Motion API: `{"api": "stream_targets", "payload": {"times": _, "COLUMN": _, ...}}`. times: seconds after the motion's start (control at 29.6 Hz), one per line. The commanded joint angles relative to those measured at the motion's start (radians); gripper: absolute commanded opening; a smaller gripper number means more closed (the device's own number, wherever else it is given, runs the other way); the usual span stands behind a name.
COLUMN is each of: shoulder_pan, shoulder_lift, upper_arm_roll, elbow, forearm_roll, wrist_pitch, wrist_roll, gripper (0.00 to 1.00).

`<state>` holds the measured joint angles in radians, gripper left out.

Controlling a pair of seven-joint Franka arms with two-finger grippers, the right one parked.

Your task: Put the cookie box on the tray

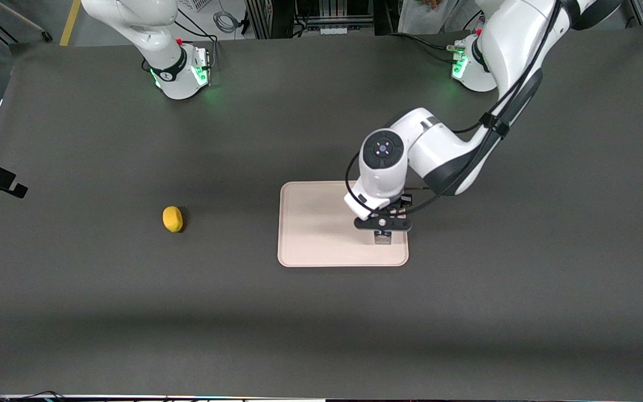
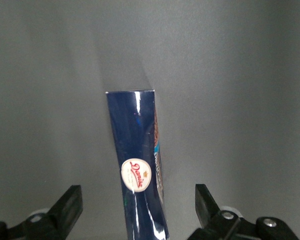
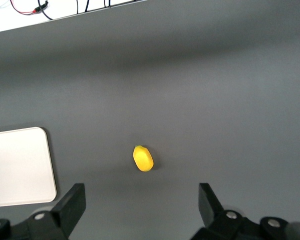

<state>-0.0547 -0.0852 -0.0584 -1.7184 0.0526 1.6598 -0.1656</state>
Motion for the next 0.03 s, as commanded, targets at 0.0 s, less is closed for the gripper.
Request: {"api": "stream_targets", "payload": {"times": 0.0, "shoulder_pan": -0.011, "shoulder_lift": -0.027, "upper_arm_roll": 0.000, "elbow": 0.002, "forearm_roll": -0.013, "wrist_pitch": -0.014, "wrist_roll": -0.018, "gripper": 1.00}}
